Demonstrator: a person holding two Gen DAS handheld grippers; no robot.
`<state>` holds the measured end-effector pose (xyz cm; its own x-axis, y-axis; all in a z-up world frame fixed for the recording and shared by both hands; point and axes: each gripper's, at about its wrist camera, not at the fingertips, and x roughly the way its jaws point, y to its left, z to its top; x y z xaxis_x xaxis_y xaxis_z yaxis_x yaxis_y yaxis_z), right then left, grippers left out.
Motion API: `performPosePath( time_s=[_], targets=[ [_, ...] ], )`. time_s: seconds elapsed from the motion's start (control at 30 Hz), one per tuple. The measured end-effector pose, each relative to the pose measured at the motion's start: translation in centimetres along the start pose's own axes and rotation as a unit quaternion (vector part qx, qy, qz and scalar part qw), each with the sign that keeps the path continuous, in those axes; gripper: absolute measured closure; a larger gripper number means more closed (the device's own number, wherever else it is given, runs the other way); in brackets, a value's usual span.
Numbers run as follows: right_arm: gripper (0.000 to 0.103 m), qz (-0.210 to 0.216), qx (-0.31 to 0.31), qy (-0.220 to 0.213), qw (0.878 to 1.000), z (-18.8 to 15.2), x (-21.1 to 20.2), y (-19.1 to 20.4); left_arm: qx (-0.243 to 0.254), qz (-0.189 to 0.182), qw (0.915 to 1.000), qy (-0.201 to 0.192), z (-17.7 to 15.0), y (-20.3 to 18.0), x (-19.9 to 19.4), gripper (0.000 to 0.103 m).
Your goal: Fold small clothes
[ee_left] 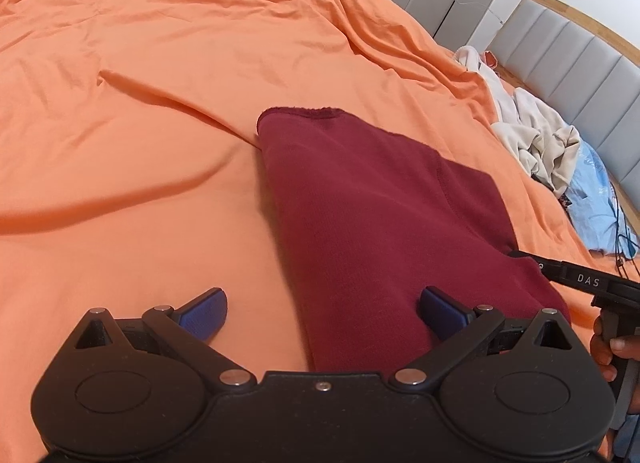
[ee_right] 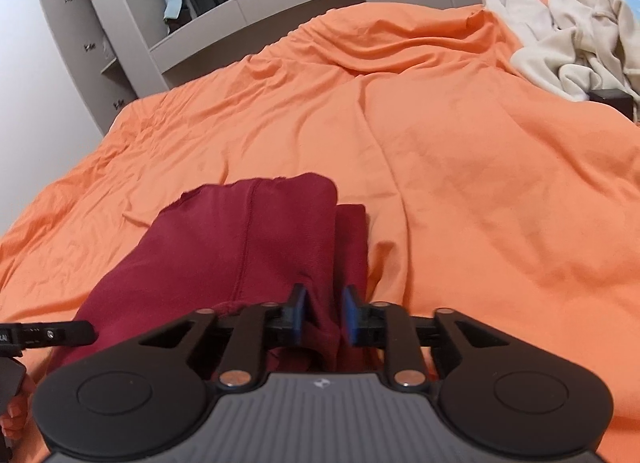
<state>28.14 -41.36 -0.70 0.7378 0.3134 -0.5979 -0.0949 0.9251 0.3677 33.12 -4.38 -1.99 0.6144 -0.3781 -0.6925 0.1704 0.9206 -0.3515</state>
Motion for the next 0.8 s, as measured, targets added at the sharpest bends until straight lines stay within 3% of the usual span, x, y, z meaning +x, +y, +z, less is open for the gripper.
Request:
performPosePath(
  time_s=[0.13, 0.27, 0.47, 0.63, 0.73, 0.8],
  targets=[
    [0.041, 0.007, 0.028, -0.022, 0.999, 0.2, 0.0, -1.0, -0.020, -0.005, 0.9991, -0.038, 0.4, 0.3, -1.1, 0.001],
    [0.033, 0.016, 0.041, -0.027, 0.999, 0.8, 1.4, -1.8, -0.054, -0.006, 0.9966, -0.063, 1.0, 1.4, -1.5, 0.001],
    [0.026, 0.048, 0.051, -0.007, 0.998, 0.8, 3.8, -2.3, -0.089, 0.008, 0.9952, -0.041, 1.5, 2.9, -0.1, 0.001],
    [0.027, 0.046, 0.041, -0.003, 0.998, 0.5, 4.1, -1.7, -0.098, -0.007, 0.9949, -0.026, 1.4, 3.6, 1.0, 0.000],
    [0.038, 0.043, 0.039, -0.010, 0.998, 0.2, 3.8, -1.3, -0.082, 0.001, 0.9964, -0.024, 1.2, 3.2, 1.3, 0.000],
    [0.051, 0.037, 0.034, -0.016, 0.999, 0.1, 3.6, -1.0, -0.073, 0.005, 0.9971, -0.023, 1.1, 3.0, 1.4, 0.000]
  ],
)
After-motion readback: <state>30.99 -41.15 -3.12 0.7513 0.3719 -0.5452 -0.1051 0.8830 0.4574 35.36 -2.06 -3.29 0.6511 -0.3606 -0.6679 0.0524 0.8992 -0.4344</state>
